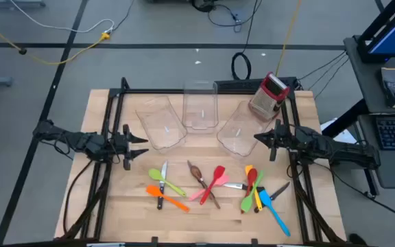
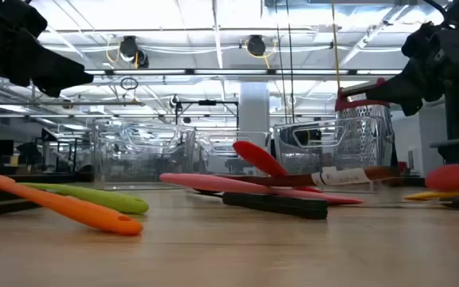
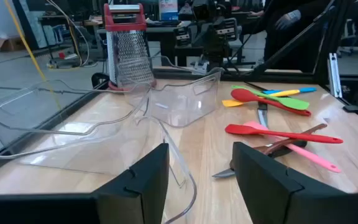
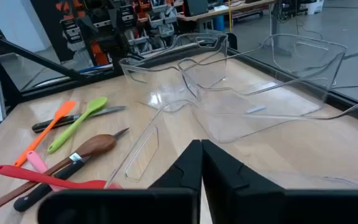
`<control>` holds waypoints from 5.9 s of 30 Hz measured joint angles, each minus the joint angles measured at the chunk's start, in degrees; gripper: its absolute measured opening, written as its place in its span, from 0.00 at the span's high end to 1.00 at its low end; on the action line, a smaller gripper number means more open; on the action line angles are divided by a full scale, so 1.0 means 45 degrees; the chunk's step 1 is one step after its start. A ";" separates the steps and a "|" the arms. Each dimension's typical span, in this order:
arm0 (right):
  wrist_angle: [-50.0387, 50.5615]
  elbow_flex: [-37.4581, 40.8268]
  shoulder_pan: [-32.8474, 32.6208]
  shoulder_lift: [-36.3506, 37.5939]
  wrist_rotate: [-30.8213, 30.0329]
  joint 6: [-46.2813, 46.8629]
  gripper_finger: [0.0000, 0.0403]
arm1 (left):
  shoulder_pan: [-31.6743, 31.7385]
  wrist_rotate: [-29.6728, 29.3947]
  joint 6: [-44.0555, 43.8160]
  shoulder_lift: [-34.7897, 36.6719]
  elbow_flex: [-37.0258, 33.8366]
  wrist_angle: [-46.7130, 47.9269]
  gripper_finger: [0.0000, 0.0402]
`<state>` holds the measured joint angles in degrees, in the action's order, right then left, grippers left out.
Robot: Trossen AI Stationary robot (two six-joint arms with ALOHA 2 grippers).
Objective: Pick & Place Kitchen Items
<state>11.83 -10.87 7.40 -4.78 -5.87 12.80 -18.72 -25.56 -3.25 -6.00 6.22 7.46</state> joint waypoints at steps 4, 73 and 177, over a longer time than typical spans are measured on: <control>-0.0002 0.0000 -0.0005 0.0000 -0.0005 0.0002 0.99 | 0.0000 0.0003 0.0000 0.0005 0.0005 0.0000 0.55; -0.0113 0.0001 -0.0001 0.0000 -0.0005 -0.0087 0.99 | -0.0005 0.0002 -0.0004 0.0004 0.0002 0.0000 0.55; -0.0092 0.0000 0.0000 0.0000 -0.0005 0.0282 0.99 | -0.4760 0.4114 -2.3694 -1.6772 0.8568 -0.0552 0.24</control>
<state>11.42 -10.87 7.40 -4.78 -5.89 14.06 -40.14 -7.05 -109.87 -81.47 44.77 4.98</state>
